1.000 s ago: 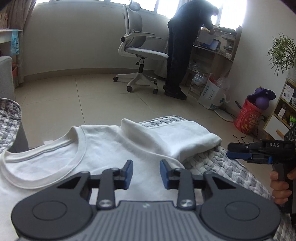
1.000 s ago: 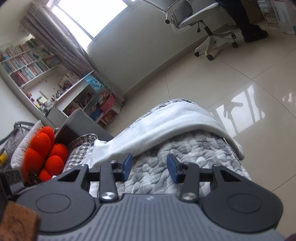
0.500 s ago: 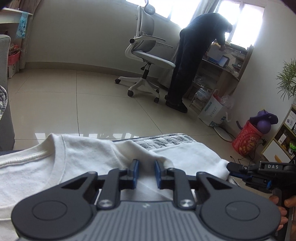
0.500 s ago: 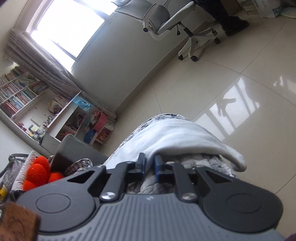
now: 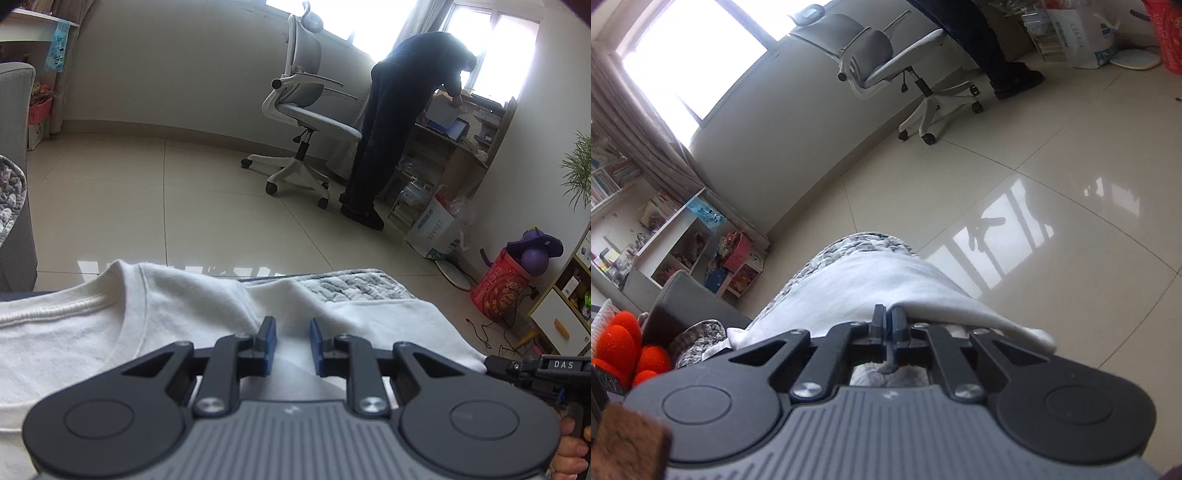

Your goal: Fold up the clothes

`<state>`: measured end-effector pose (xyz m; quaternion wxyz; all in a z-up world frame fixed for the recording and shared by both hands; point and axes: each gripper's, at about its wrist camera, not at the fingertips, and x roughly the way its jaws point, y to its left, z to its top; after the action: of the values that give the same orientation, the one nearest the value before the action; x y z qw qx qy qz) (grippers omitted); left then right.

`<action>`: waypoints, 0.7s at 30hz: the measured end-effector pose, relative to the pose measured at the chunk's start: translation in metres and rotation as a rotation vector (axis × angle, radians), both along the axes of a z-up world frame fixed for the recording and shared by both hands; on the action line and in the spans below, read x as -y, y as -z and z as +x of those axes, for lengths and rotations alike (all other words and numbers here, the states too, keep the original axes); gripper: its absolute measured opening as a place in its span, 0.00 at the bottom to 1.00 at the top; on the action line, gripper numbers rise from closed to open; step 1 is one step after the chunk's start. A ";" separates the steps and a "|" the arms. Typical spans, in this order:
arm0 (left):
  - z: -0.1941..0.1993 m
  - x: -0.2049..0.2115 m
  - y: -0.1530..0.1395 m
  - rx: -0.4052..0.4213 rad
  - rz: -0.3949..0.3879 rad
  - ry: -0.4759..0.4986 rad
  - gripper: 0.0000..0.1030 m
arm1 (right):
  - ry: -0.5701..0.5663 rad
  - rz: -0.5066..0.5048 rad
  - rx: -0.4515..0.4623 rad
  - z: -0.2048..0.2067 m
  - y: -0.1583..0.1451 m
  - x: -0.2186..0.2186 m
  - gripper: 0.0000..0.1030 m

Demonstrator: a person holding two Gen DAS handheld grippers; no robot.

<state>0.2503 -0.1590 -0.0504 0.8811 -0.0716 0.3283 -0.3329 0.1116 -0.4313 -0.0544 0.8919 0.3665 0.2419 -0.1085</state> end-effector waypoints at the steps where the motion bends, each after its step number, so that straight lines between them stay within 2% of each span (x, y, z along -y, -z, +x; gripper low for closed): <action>1: 0.001 0.000 0.000 0.000 0.001 0.000 0.20 | 0.016 -0.014 -0.007 -0.001 -0.001 0.001 0.03; 2: 0.001 0.000 0.000 0.003 0.004 0.000 0.20 | 0.027 -0.005 -0.009 -0.003 0.000 0.004 0.06; 3: 0.000 0.001 0.000 0.008 0.009 0.000 0.20 | 0.028 0.023 -0.002 -0.005 0.002 0.007 0.14; 8: 0.001 -0.001 -0.002 0.006 0.005 -0.005 0.20 | -0.009 0.013 0.025 -0.007 -0.009 0.003 0.15; 12: -0.003 -0.001 -0.007 0.000 0.009 -0.004 0.21 | -0.084 -0.043 -0.004 0.004 -0.018 -0.015 0.17; 13: -0.005 0.000 -0.010 0.002 0.009 0.008 0.22 | -0.104 -0.059 -0.010 0.006 -0.020 -0.021 0.19; 15: -0.011 0.002 -0.015 -0.001 0.003 0.043 0.22 | -0.146 -0.078 -0.012 0.009 -0.022 -0.032 0.35; 17: -0.016 0.003 -0.018 -0.011 -0.001 0.089 0.21 | -0.196 -0.084 -0.012 0.012 -0.022 -0.043 0.36; 21: -0.026 0.002 -0.020 -0.032 -0.012 0.186 0.19 | -0.307 0.036 0.022 0.019 -0.015 -0.056 0.36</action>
<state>0.2241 -0.1609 -0.0299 0.8407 -0.0512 0.3456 -0.4138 0.1307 -0.3754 -0.0395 0.8938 0.3425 0.2871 0.0375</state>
